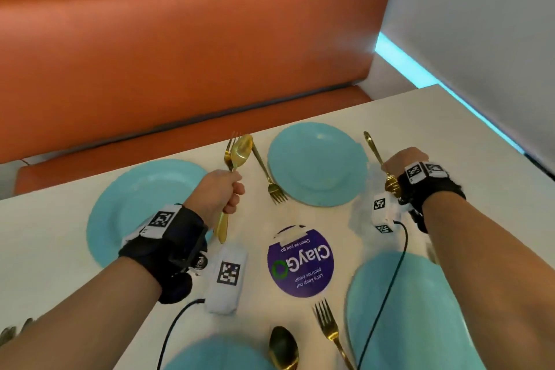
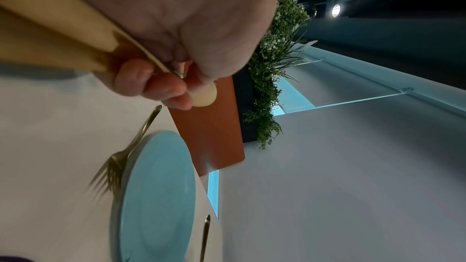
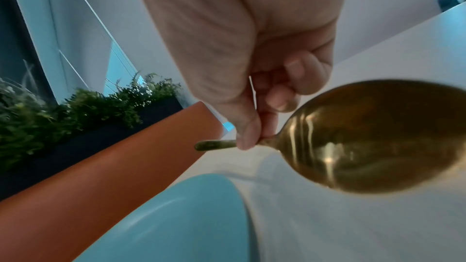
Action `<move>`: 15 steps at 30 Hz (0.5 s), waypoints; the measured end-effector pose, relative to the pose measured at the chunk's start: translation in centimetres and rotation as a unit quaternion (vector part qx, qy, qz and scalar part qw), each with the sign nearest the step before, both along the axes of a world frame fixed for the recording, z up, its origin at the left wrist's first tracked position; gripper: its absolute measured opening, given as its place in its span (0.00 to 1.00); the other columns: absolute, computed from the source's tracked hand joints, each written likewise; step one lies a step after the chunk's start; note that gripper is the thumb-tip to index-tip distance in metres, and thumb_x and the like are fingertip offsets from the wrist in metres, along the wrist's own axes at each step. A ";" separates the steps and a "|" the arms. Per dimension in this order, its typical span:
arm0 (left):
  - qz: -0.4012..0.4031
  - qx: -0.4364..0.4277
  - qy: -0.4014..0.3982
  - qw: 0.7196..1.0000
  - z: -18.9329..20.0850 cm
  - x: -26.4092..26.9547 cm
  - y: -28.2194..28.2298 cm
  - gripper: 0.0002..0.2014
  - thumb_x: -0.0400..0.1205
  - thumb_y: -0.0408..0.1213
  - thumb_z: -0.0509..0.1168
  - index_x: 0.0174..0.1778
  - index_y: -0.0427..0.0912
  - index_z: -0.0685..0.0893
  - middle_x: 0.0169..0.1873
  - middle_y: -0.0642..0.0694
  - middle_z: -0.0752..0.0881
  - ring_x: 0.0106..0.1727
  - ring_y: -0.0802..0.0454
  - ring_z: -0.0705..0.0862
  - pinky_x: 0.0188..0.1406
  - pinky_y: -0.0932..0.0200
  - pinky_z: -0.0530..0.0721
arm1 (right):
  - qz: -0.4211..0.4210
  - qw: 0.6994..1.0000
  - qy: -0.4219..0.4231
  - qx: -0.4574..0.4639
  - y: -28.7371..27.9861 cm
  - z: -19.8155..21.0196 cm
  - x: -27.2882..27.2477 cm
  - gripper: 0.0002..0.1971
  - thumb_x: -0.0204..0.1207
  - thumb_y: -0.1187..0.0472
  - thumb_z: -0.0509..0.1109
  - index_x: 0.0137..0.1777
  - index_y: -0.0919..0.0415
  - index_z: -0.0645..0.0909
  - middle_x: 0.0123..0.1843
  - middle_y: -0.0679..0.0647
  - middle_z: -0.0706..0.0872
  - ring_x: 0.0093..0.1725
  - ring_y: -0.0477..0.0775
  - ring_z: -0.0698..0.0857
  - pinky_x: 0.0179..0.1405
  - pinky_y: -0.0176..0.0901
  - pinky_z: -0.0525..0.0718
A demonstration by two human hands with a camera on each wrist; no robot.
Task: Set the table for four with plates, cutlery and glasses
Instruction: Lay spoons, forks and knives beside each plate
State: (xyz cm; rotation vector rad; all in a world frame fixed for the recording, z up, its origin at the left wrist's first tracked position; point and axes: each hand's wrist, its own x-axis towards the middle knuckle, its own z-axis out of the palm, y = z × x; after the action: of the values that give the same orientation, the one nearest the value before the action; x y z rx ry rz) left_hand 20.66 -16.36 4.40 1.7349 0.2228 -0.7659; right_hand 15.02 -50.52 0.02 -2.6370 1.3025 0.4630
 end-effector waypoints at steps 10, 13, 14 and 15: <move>0.030 0.001 0.004 1.000 -1.4 1.7 -2.4 0.12 0.86 0.35 0.54 0.36 0.40 0.75 0.28 0.45 0.75 0.26 0.53 0.67 0.24 0.62 0.65 | 0.057 0.998 0.019 0.024 -2.8 -2.0 2.8 0.06 0.73 0.59 0.70 0.40 0.60 0.85 0.41 0.59 0.86 0.39 0.60 0.84 0.36 0.38 0.79; 0.033 0.006 0.006 0.999 -1.6 2.2 -2.7 0.12 0.86 0.35 0.54 0.37 0.40 0.75 0.28 0.45 0.75 0.26 0.54 0.67 0.24 0.62 0.65 | 0.063 0.998 0.005 0.004 -2.3 -1.5 3.4 0.08 0.75 0.58 0.66 0.35 0.58 0.80 0.40 0.55 0.82 0.39 0.59 0.79 0.43 0.39 0.79; 0.035 0.008 0.006 0.999 -1.6 2.3 -2.7 0.11 0.86 0.35 0.53 0.38 0.40 0.75 0.28 0.45 0.75 0.26 0.54 0.67 0.24 0.62 0.66 | 0.065 0.998 0.003 0.005 -2.3 -1.5 3.7 0.08 0.75 0.58 0.66 0.34 0.57 0.79 0.42 0.56 0.83 0.40 0.60 0.79 0.43 0.39 0.79; 0.037 0.010 0.006 0.999 -1.7 2.4 -2.8 0.11 0.86 0.35 0.53 0.38 0.40 0.75 0.28 0.45 0.75 0.26 0.53 0.67 0.24 0.62 0.66 | 0.062 0.998 -0.007 0.004 -2.4 -1.6 3.9 0.08 0.74 0.58 0.66 0.33 0.56 0.78 0.44 0.57 0.85 0.40 0.60 0.80 0.44 0.39 0.80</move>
State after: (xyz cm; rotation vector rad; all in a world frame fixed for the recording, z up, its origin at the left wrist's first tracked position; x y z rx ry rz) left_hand 23.09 -19.15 2.72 1.7321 0.3011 -0.7219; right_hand 18.92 -52.95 -1.56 -2.7203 1.1357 0.4642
